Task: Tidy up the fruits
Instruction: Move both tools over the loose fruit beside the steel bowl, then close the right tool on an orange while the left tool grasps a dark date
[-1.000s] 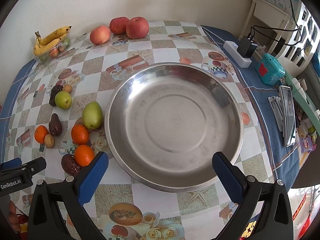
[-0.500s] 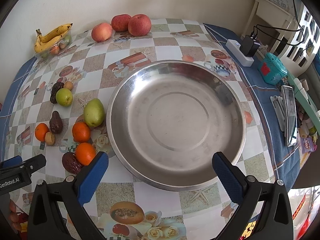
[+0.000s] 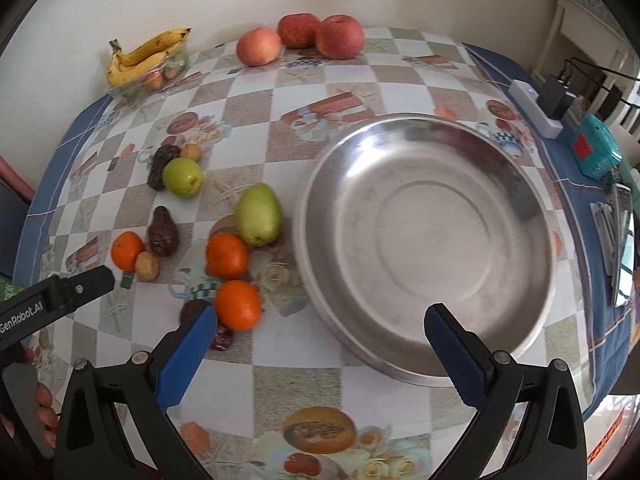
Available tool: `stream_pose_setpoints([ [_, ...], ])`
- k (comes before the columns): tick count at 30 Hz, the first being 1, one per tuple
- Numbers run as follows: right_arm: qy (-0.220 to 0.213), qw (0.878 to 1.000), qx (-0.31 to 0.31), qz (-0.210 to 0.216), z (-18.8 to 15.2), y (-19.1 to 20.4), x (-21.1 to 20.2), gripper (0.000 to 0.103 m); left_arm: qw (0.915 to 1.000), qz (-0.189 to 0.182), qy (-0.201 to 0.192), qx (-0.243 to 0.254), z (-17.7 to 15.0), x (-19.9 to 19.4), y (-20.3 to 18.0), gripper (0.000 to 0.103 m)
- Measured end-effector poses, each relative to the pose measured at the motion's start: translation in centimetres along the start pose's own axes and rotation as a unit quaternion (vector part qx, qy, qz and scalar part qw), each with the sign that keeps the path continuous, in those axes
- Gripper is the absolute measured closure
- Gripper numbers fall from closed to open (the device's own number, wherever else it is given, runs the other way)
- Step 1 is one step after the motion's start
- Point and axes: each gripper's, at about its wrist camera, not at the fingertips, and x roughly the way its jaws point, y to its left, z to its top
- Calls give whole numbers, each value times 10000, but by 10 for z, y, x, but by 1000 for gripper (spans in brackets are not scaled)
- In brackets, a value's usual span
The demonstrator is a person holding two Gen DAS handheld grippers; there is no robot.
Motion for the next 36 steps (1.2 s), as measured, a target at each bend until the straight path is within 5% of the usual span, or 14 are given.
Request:
stream_pose_setpoints([
  [19, -164, 9960, 131, 868, 11, 36, -4, 0, 9991, -306, -69, -280, 12, -2, 12, 0],
  [30, -186, 9955, 14, 932, 12, 37, 1, 0, 9980, -337, 106, -530, 12, 9, 17, 1],
  [36, -276, 9950, -361, 895, 11, 50, 0, 29, 9976, -376, 35, -580, 13, 6, 18, 1],
])
